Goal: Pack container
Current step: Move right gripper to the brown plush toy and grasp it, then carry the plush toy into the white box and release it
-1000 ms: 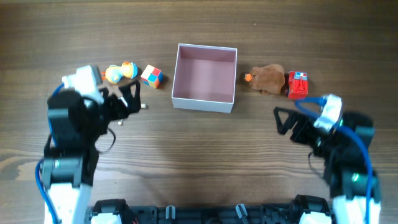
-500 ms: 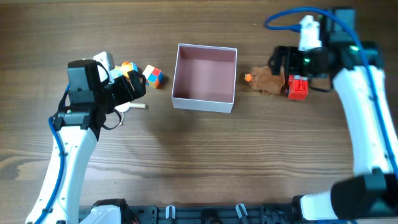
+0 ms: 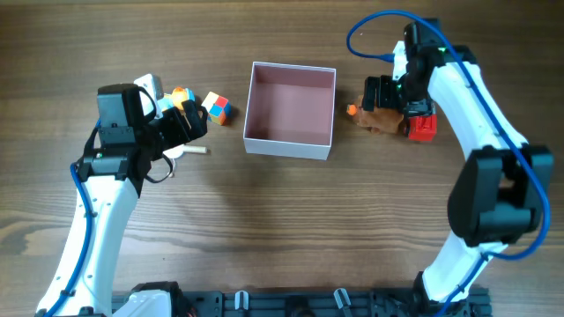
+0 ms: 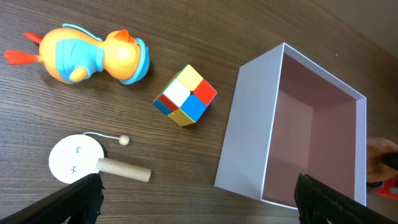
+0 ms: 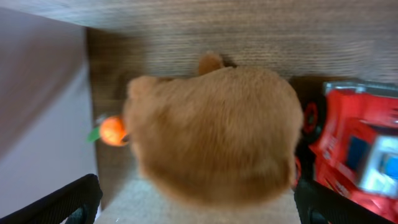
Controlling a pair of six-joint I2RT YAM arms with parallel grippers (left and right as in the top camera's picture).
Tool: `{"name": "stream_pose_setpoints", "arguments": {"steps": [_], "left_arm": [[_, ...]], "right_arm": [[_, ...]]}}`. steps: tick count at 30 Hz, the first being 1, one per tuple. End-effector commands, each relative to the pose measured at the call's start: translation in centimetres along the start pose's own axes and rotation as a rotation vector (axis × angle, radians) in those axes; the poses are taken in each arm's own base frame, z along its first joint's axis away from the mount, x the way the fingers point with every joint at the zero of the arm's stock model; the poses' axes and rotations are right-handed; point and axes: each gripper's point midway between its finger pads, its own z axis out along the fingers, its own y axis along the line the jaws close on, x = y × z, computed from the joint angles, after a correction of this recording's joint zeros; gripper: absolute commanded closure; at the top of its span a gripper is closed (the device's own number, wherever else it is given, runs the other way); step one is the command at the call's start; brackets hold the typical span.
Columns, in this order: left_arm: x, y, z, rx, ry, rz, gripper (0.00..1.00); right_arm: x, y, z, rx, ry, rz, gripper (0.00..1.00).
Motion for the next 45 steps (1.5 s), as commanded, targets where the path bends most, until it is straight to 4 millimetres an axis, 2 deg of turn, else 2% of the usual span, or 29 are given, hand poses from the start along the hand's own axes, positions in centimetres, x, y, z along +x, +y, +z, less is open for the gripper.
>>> {"name": "stream_pose_setpoints", "arguments": {"steps": [1, 4, 7, 8, 9, 11, 12, 14, 17, 19, 21, 22, 26, 27, 29, 30, 31, 33, 34, 37, 40, 42, 45], "left_arm": [[-0.7, -0.6, -0.2, 0.014, -0.013, 0.029, 0.0], [-0.7, -0.6, -0.2, 0.014, -0.013, 0.029, 0.0], [-0.7, -0.6, -0.2, 0.014, -0.013, 0.029, 0.0], [-0.7, -0.6, -0.2, 0.014, -0.013, 0.029, 0.0], [-0.7, -0.6, -0.2, 0.014, -0.013, 0.029, 0.0], [-0.7, -0.6, -0.2, 0.014, -0.013, 0.03, 0.0], [-0.7, -0.6, -0.2, 0.014, -0.013, 0.029, 0.0], [-0.7, -0.6, -0.2, 0.014, -0.013, 0.03, 0.0], [-0.7, -0.6, -0.2, 0.014, -0.013, 0.03, 0.0], [-0.7, -0.6, -0.2, 0.014, -0.013, 0.029, 0.0], [-0.7, -0.6, -0.2, 0.014, -0.013, 0.029, 0.0], [-0.7, -0.6, -0.2, 0.014, -0.013, 0.029, 0.0], [-0.7, -0.6, -0.2, 0.014, -0.013, 0.03, 0.0], [-0.7, -0.6, -0.2, 0.014, -0.013, 0.029, 0.0], [-0.7, -0.6, -0.2, 0.014, -0.013, 0.029, 0.0], [-0.7, -0.6, -0.2, 0.014, -0.013, 0.03, 0.0], [-0.7, -0.6, -0.2, 0.014, -0.013, 0.029, 0.0], [-0.7, -0.6, -0.2, 0.014, -0.013, 0.029, 0.0], [-0.7, -0.6, -0.2, 0.014, -0.013, 0.029, 0.0], [-0.7, -0.6, -0.2, 0.014, -0.013, 0.03, 0.0], [-0.7, -0.6, -0.2, 0.014, -0.013, 0.029, 0.0], [-0.7, -0.6, -0.2, 0.014, -0.013, 0.029, 0.0], [-0.7, -0.6, -0.2, 0.014, -0.013, 0.03, 0.0]], "right_arm": [[-0.1, -0.2, 1.9, 0.028, 0.026, 0.053, 0.0], [0.8, 0.3, 4.3, 0.034, 0.077, 0.053, 0.0], [1.5, 0.8, 5.8, 0.043, 0.102, 0.035, 0.01], [1.7, 0.8, 6.4, 0.057, 0.111, 0.028, 0.05], [2.0, 0.9, 6.8, 0.071, 0.119, 0.02, 0.16], [2.4, 1.1, 7.4, 0.077, 0.138, 0.012, 0.49], [2.5, 1.2, 7.5, 0.078, 0.141, 0.01, 0.72], [2.7, 1.3, 7.6, 0.08, 0.149, 0.011, 0.96], [3.2, 1.0, 7.4, 0.093, 0.169, 0.014, 0.96], [3.2, 1.0, 6.4, 0.098, 0.163, 0.013, 0.96], [2.4, 1.4, 4.5, 0.089, 0.122, 0.011, 0.96], [1.8, 1.7, 2.7, 0.081, 0.083, 0.02, 0.96], [0.2, 4.6, -7.2, -0.014, -0.12, 0.052, 0.96], [0.0, 5.5, -9.9, -0.038, -0.186, 0.053, 0.96], [0.4, 7.4, -13.9, -0.09, -0.285, 0.06, 0.96], [0.7, 9.2, -16.2, -0.134, -0.346, 0.048, 0.96], [0.9, 10.6, -17.2, -0.163, -0.374, 0.035, 0.96], [1.3, 13.0, -17.7, -0.203, -0.395, 0.005, 0.96], [1.5, 14.9, -17.3, -0.224, -0.4, -0.008, 0.96], [1.0, 18.3, -15.1, -0.228, -0.41, -0.009, 0.96], [-0.6, 20.2, -9.9, -0.198, -0.39, -0.013, 0.95], [-0.9, 20.7, -5.9, -0.192, -0.328, 0.024, 0.96], [-1.1, 21.8, -1.6, -0.218, -0.271, 0.007, 0.95]]}}
